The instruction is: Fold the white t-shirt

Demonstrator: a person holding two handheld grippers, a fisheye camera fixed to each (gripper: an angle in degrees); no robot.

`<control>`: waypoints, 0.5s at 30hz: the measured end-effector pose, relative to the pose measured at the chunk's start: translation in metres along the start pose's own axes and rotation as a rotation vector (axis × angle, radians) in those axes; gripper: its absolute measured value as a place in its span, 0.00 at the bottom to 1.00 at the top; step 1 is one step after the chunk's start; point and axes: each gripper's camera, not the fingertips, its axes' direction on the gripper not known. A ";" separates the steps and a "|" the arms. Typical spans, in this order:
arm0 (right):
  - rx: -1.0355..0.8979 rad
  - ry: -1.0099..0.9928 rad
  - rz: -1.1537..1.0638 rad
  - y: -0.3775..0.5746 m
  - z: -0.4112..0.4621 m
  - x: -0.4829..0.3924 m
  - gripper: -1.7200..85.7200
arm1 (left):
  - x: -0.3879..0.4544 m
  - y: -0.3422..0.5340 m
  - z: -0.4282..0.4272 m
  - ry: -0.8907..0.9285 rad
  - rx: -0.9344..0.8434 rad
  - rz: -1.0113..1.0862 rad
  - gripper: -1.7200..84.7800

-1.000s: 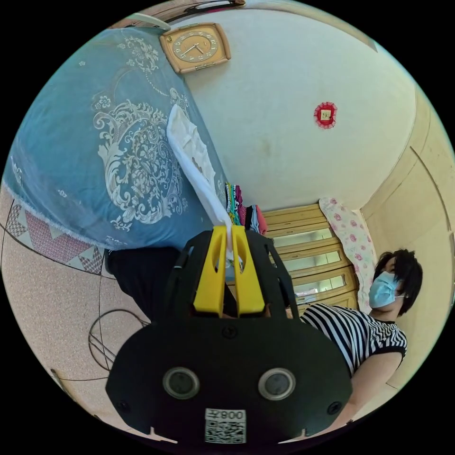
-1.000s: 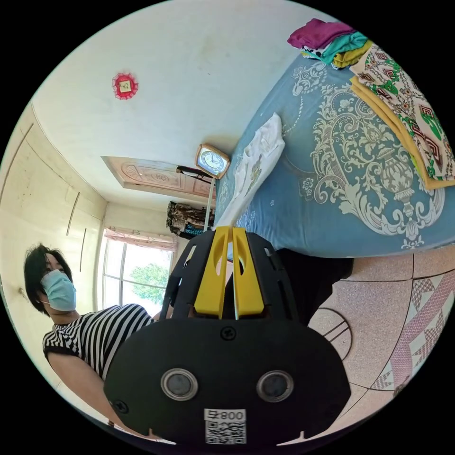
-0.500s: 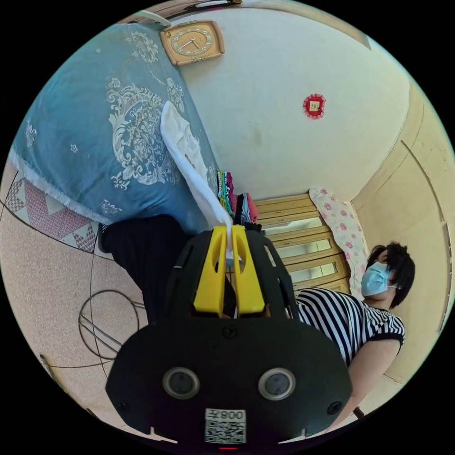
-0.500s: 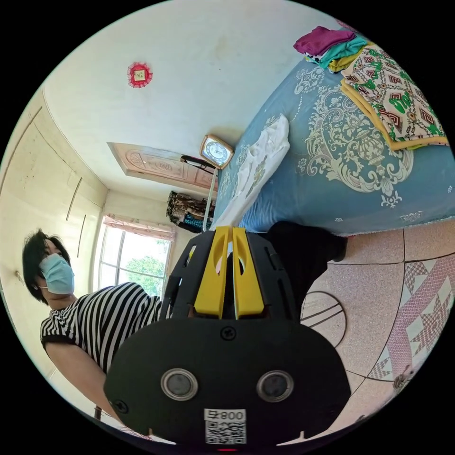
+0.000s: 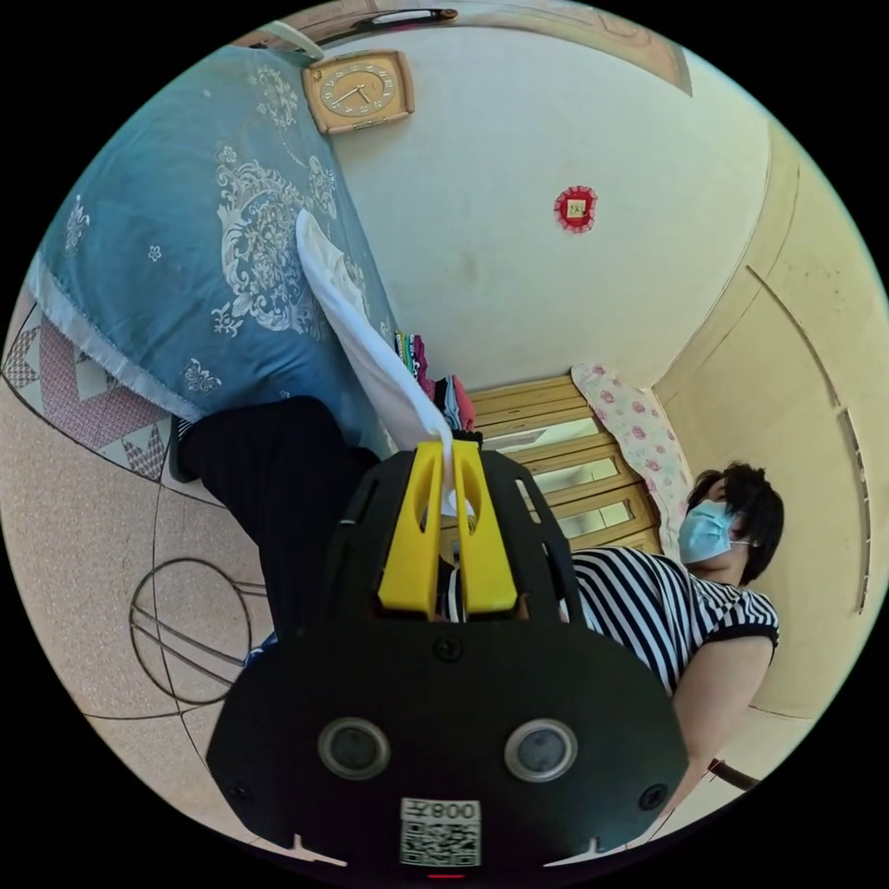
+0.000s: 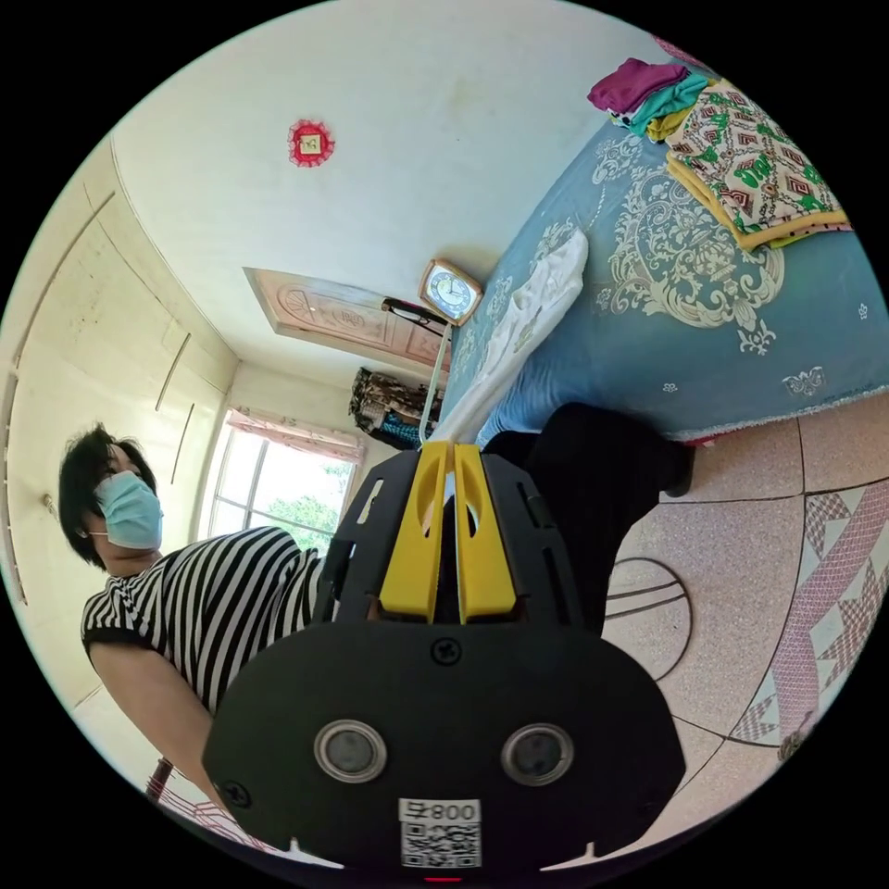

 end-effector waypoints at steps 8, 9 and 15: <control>-0.035 0.013 -0.014 0.003 -0.007 0.002 0.03 | 0.007 0.009 -0.002 0.010 -0.002 0.000 0.05; -0.027 0.001 -0.013 0.001 -0.009 0.004 0.03 | 0.006 0.008 -0.002 0.018 0.004 -0.002 0.05; -0.021 -0.001 0.005 -0.029 -0.012 0.022 0.03 | 0.004 -0.010 0.006 0.032 0.014 -0.028 0.05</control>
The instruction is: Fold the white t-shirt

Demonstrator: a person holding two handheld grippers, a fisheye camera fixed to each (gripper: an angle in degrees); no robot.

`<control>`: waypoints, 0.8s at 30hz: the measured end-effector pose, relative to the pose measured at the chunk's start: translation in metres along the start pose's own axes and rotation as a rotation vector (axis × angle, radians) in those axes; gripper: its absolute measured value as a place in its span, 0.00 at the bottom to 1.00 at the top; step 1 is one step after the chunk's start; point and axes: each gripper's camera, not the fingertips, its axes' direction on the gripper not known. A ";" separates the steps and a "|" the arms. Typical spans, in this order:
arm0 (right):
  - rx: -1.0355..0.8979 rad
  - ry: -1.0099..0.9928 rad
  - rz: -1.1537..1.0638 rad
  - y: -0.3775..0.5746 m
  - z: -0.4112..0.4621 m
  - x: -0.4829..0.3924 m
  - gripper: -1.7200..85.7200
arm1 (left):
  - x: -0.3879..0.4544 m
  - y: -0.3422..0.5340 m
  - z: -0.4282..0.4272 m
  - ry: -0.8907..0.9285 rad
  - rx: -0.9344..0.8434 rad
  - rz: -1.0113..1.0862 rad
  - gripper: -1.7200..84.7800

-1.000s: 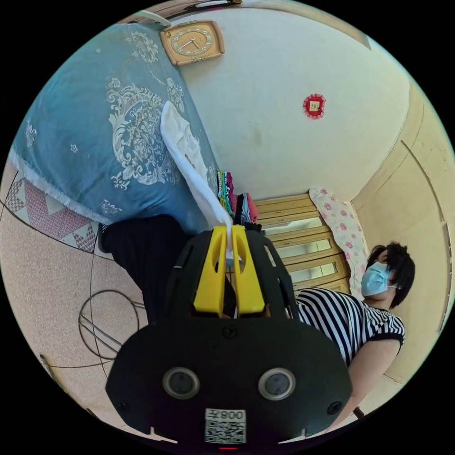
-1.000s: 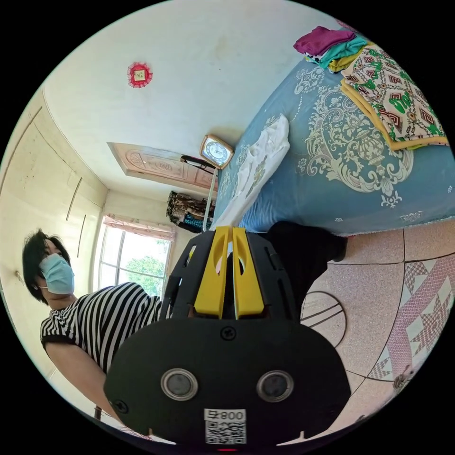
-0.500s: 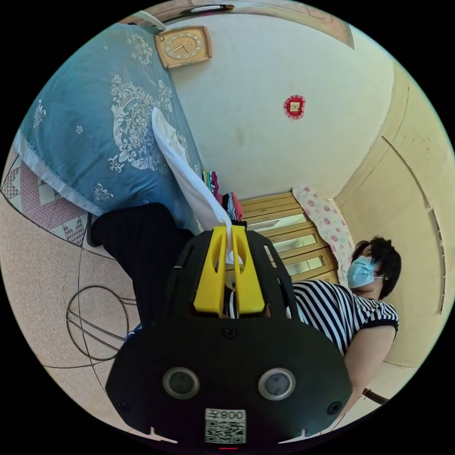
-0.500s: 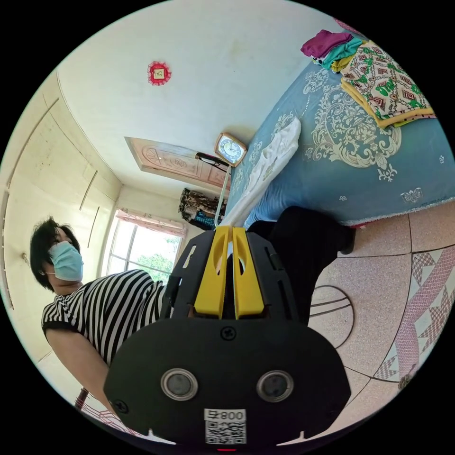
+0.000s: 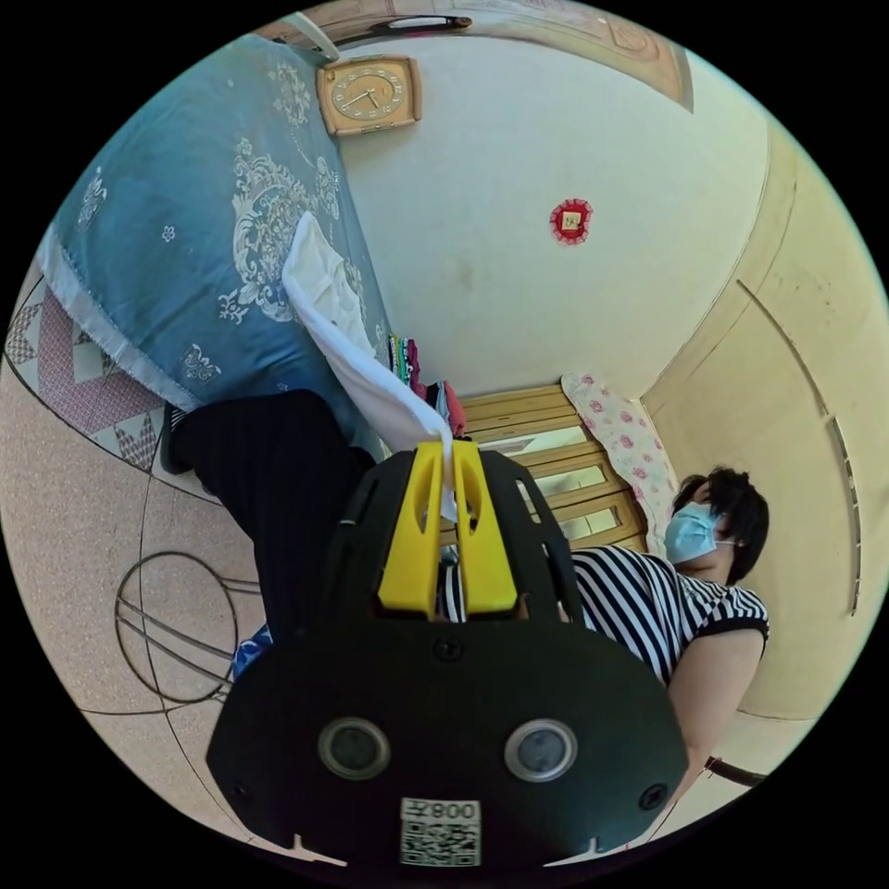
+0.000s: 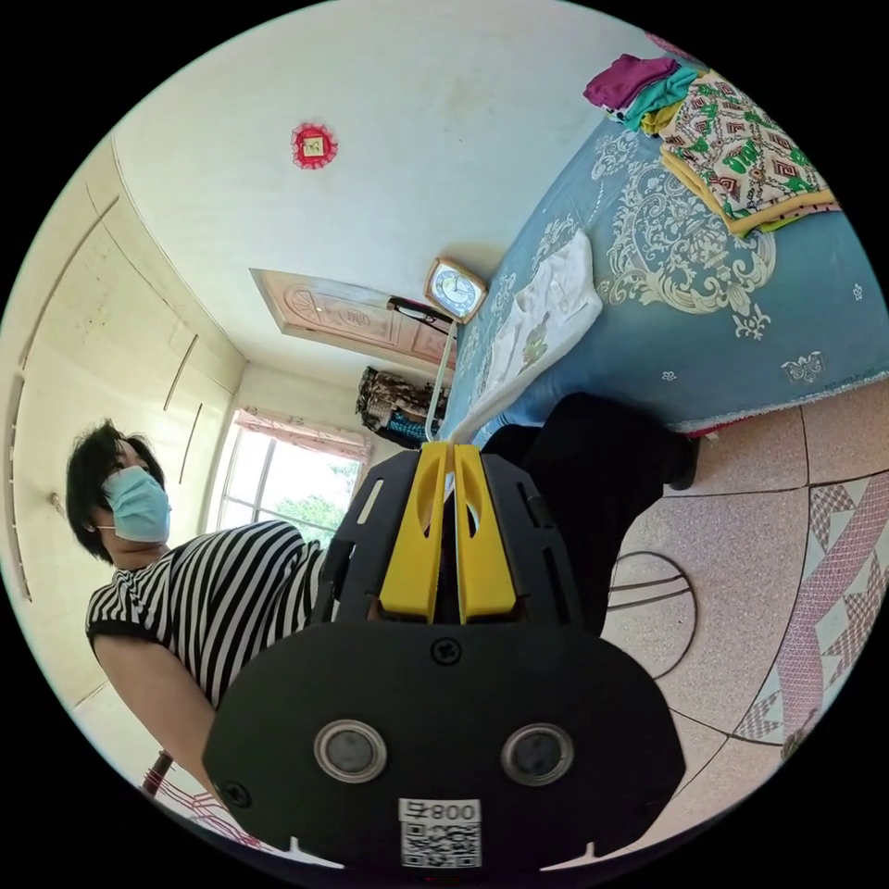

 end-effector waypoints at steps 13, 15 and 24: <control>0.016 0.003 0.031 -0.125 0.000 0.049 0.03 | 0.009 -0.110 0.041 0.005 -0.006 0.010 0.05; 0.021 -0.001 0.033 -0.158 0.001 0.061 0.03 | 0.011 -0.132 0.050 0.006 -0.005 0.016 0.05; 0.026 0.011 0.060 -0.297 0.009 0.124 0.03 | 0.012 -0.256 0.102 -0.029 -0.031 0.043 0.05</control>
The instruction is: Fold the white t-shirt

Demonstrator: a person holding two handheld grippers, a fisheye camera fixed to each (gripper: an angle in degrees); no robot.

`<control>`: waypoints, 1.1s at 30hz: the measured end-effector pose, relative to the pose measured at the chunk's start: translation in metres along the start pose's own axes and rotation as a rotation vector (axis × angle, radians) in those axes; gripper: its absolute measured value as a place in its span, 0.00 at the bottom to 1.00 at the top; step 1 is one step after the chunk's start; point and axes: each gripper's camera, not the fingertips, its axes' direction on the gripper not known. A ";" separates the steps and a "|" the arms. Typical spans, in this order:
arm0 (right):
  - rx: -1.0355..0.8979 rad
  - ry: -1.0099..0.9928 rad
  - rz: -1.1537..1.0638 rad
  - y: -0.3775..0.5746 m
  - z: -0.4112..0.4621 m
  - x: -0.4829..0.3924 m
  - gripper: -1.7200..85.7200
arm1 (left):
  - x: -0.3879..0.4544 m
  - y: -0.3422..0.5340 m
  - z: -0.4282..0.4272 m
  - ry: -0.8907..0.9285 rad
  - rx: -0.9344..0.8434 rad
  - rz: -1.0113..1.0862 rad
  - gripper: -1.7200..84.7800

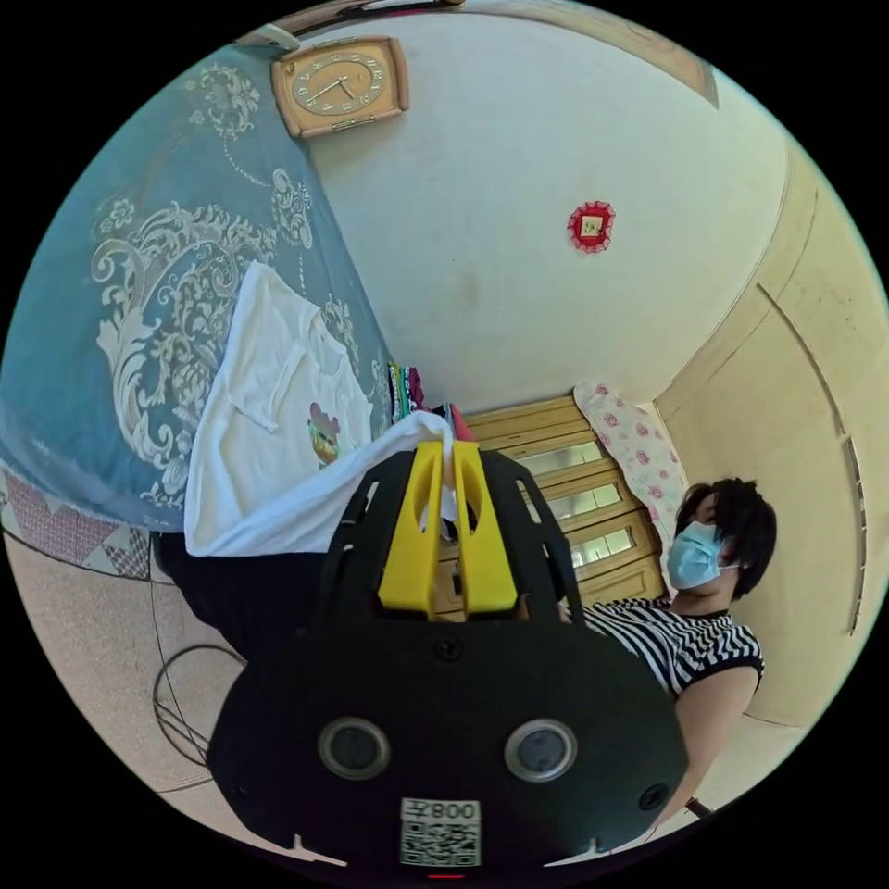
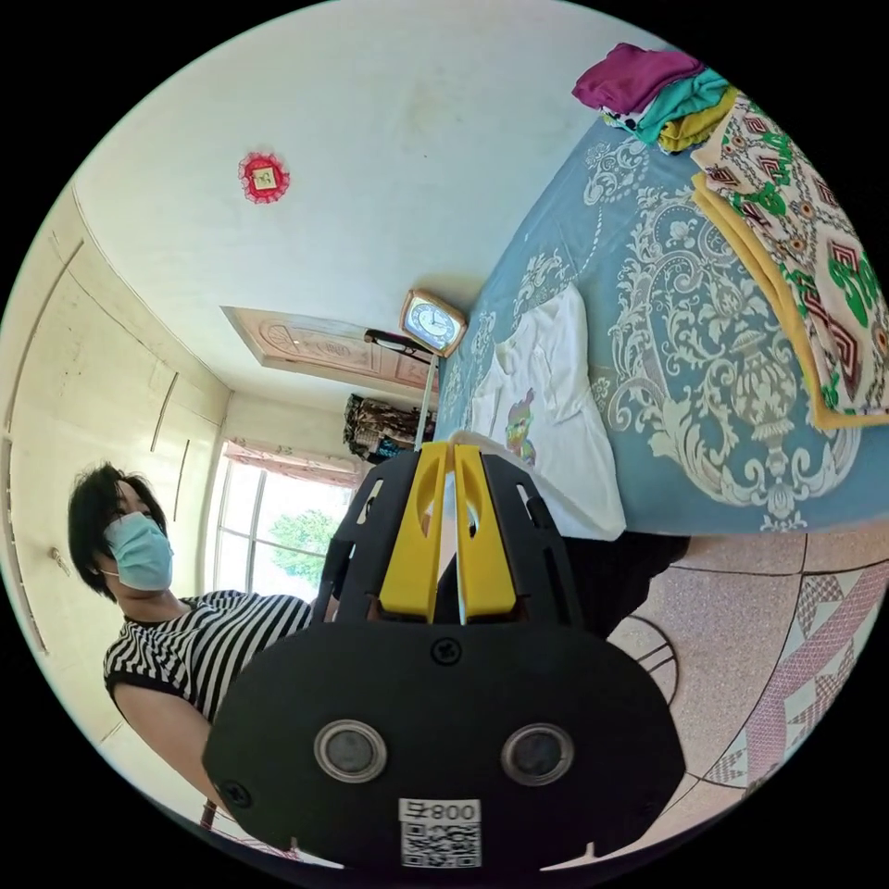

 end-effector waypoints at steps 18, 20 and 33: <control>-0.078 0.037 0.054 -0.270 0.062 0.152 0.03 | -0.059 -0.217 0.069 -0.109 0.017 -0.057 0.05; -0.078 0.040 0.059 -0.290 0.066 0.168 0.03 | -0.067 -0.244 0.078 -0.127 0.007 -0.057 0.05; -0.073 0.078 0.092 -0.407 0.092 0.274 0.03 | -0.107 -0.359 0.120 -0.164 0.001 -0.069 0.05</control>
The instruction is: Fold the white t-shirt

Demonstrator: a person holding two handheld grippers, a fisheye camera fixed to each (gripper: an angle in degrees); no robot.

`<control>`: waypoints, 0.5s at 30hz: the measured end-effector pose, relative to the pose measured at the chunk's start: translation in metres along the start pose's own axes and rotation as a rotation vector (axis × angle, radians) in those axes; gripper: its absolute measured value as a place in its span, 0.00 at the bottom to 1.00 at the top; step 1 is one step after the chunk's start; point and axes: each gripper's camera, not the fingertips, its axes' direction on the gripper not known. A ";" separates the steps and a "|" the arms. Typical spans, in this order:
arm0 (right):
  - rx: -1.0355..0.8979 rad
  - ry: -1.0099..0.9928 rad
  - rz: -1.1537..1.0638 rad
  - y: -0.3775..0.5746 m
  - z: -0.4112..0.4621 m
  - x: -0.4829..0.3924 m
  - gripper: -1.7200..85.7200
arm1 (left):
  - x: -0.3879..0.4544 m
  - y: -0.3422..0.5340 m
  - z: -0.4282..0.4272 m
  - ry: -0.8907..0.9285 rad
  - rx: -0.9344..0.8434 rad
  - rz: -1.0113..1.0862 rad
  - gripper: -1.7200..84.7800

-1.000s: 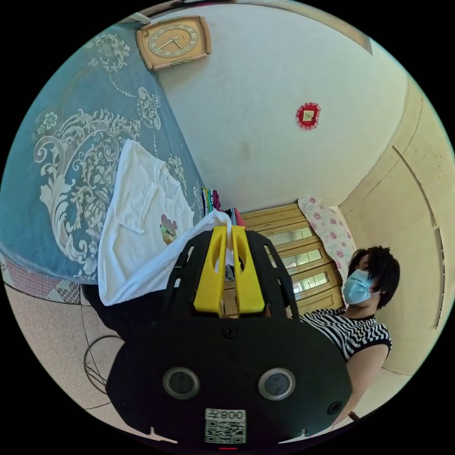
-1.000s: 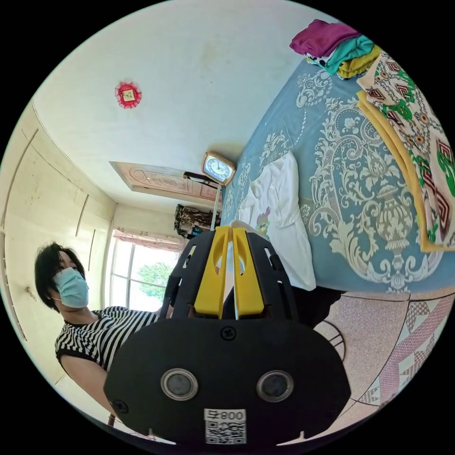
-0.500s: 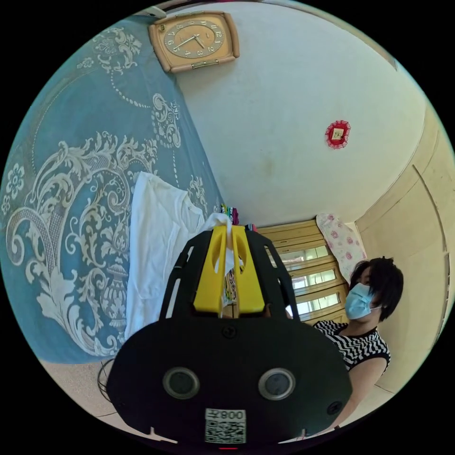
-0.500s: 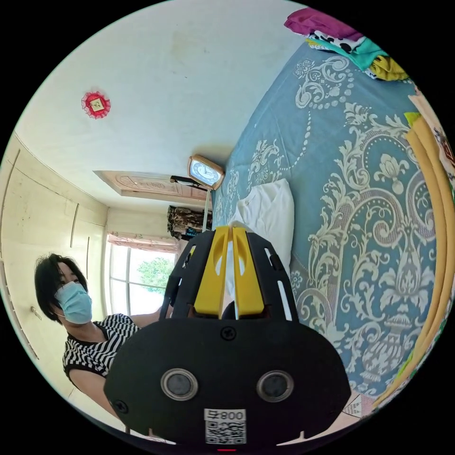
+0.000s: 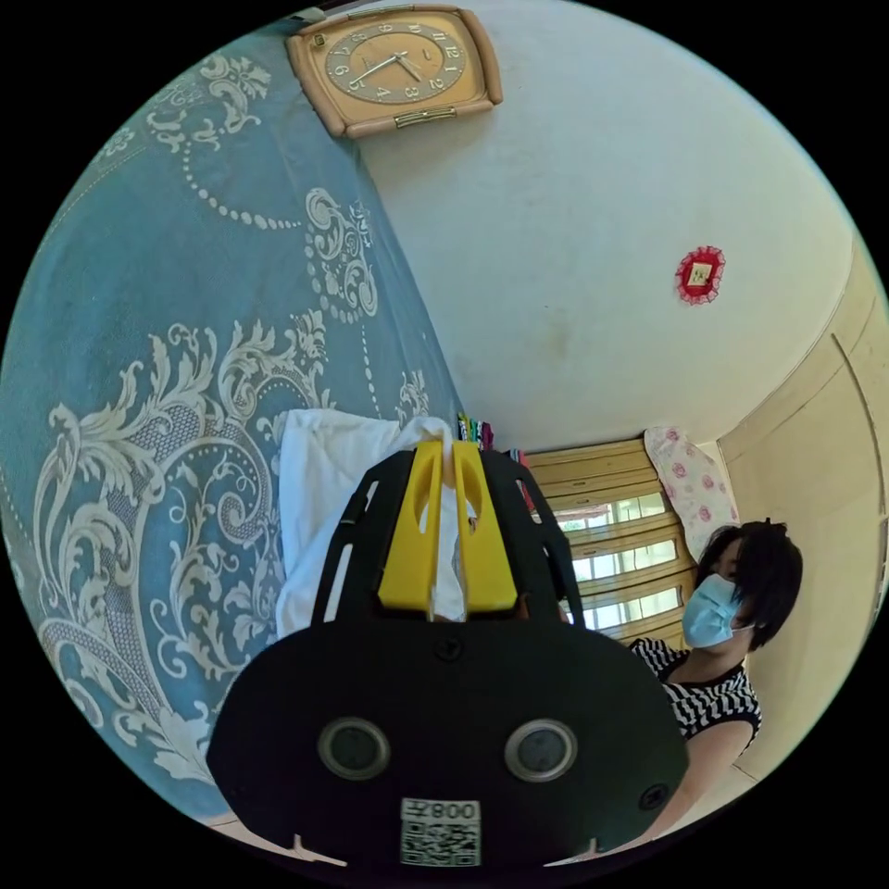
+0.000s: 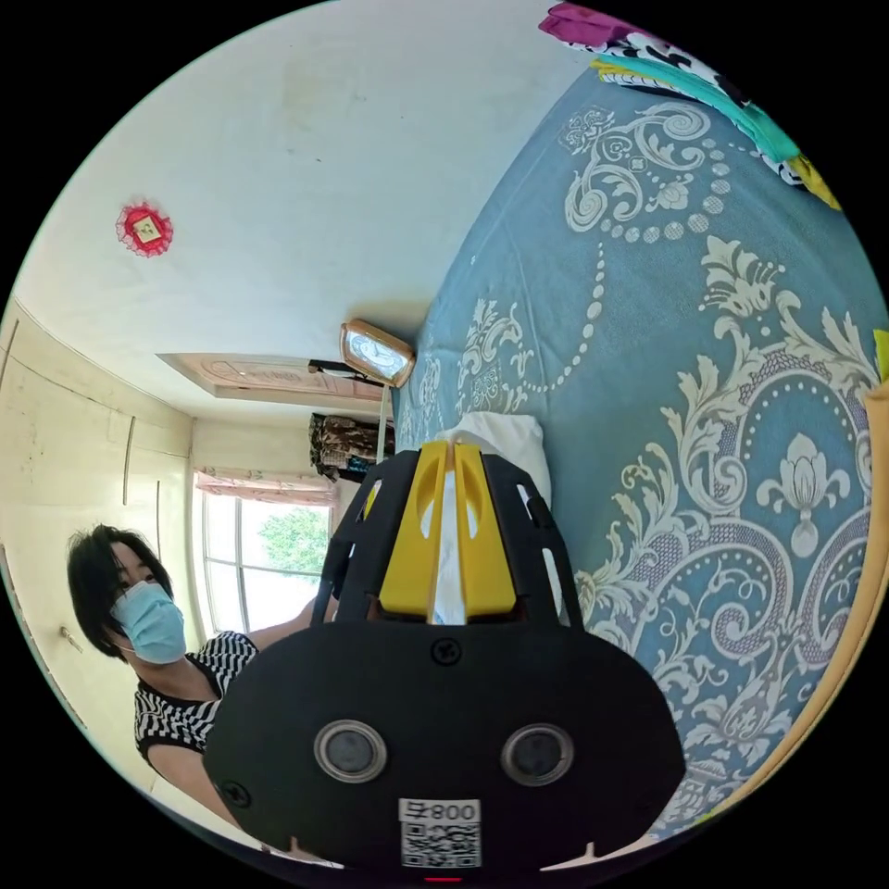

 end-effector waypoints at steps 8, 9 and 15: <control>-0.013 0.016 0.087 -0.058 0.031 0.072 0.04 | -0.030 -0.055 0.032 -0.055 -0.003 -0.058 0.06; -0.019 0.010 0.101 -0.065 0.036 0.084 0.04 | -0.033 -0.059 0.034 -0.058 -0.003 -0.063 0.06; -0.007 0.002 0.164 -0.084 0.051 0.138 0.04 | -0.058 -0.083 0.046 -0.044 0.108 -0.138 0.10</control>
